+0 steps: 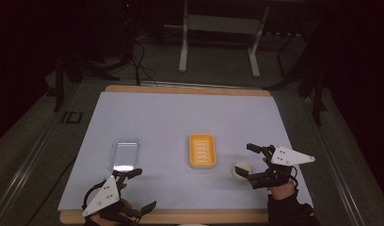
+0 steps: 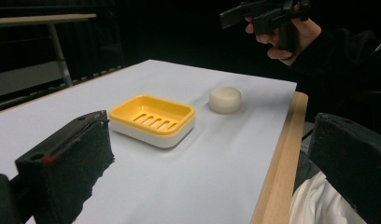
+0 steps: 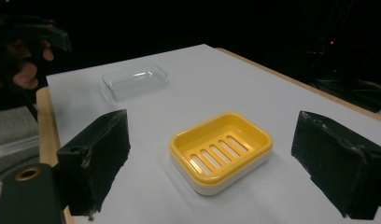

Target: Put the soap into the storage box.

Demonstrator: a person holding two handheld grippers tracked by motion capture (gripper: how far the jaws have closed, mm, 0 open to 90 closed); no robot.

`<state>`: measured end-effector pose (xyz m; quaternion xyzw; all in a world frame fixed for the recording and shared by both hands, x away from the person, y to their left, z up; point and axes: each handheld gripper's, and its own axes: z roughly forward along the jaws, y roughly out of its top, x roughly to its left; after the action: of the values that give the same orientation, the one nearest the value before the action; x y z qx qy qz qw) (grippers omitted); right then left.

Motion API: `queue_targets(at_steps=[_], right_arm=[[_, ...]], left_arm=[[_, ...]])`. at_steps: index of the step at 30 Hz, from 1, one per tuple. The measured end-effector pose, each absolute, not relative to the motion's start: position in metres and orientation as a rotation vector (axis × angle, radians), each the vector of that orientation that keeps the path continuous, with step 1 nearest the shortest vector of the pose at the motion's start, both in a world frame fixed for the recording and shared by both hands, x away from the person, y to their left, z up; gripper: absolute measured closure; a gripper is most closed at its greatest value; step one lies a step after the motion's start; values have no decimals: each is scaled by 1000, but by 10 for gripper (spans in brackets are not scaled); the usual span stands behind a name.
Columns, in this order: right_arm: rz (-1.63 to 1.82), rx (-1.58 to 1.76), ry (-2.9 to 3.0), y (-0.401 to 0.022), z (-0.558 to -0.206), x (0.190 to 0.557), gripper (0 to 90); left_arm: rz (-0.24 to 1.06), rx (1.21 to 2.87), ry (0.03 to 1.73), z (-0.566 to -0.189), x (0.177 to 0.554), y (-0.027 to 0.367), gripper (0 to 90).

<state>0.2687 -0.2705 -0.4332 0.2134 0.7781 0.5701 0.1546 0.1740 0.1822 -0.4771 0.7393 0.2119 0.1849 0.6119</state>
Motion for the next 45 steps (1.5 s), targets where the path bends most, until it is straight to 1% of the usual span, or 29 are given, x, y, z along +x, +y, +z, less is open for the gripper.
queue_targets(at_steps=[5,11,13,26,36,45], right_arm=[[1652,625,2227,-274,-433,273,129],[1628,568,2348,-279,-429,280,127],[1575,527,2406,-278,-428,282,109],[1252,496,2723,-278,-435,298,107],[1023,413,2856,-270,-432,299,109],[884,371,2942,-267,-431,297,109]], left_arm=[[423,1701,487,-477,174,183,1],[428,1700,489,-477,174,183,1],[433,1707,487,-477,174,183,1],[429,1719,490,-478,175,182,1],[427,1726,489,-479,176,182,0],[425,1730,486,-479,176,182,1]])
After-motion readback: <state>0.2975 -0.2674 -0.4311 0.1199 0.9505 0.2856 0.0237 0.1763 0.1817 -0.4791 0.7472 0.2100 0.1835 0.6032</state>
